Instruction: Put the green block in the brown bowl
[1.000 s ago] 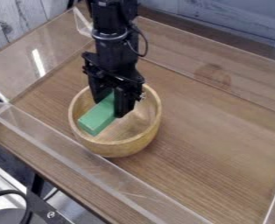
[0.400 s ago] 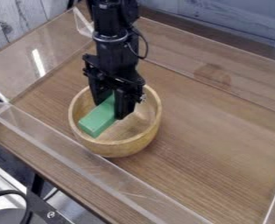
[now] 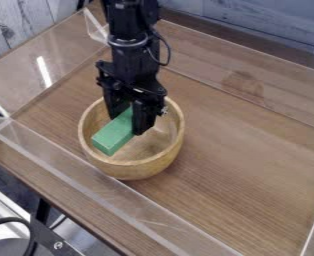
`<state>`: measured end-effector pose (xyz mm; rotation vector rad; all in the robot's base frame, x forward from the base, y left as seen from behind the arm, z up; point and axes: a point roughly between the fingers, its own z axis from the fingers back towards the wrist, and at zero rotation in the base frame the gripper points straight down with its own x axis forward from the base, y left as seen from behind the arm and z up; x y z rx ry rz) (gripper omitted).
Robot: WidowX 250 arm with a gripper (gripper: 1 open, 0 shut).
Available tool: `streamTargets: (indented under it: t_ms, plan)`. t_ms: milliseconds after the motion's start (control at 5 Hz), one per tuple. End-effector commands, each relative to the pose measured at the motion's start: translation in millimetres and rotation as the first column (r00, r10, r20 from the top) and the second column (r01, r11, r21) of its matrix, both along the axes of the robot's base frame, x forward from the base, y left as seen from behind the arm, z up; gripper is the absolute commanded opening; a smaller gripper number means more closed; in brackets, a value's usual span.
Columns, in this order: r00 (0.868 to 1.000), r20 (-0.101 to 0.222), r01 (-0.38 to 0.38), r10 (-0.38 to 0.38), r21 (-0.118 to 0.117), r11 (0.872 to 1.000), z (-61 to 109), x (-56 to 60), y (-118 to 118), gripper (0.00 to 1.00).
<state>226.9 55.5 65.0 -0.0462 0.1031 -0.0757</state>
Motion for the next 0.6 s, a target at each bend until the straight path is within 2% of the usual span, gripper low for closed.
streamTargets:
  t_ms: [0, 400]
  plan:
    - [0.999, 0.037, -0.009, 0.008, 0.016, 1.000, 7.2, 7.0, 6.6, 0.00]
    - [1.000, 0.026, -0.013, 0.013, 0.015, 1.000, 4.0, 5.8, 9.1, 0.00]
